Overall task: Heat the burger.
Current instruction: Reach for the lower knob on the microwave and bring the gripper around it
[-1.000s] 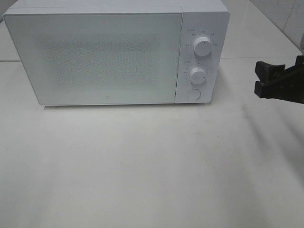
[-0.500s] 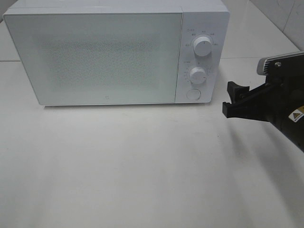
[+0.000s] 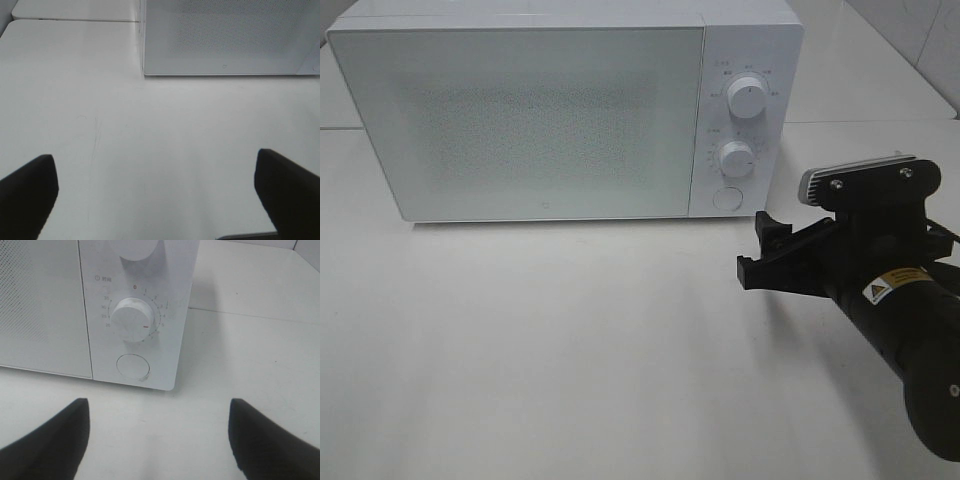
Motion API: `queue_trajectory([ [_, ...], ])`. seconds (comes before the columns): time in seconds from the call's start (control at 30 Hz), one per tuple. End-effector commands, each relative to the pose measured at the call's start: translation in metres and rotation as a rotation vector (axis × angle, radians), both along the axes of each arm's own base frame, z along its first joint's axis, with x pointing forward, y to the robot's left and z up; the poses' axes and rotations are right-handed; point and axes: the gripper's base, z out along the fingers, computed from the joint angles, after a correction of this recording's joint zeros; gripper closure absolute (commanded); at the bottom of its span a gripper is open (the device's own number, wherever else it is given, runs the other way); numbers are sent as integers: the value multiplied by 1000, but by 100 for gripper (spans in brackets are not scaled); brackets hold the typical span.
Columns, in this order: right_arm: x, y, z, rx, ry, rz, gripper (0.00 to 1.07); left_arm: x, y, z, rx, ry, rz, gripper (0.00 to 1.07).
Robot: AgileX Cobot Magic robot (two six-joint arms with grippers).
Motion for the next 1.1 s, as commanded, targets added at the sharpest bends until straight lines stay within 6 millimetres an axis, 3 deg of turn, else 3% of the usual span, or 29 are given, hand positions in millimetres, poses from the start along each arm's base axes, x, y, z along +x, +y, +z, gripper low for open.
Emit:
queue_trajectory([
  [0.03, 4, 10, 5, 15, -58, -35, 32, -2, -1, 0, -12, -26, 0, 6],
  [0.7, 34, 43, -2, 27, -79, -74, 28, -2, -1, 0, -13, -25, -1, 6],
  [1.1, 62, 39, 5, 62, -88, -98, 29, -2, -1, 0, -11, -25, 0, 6],
])
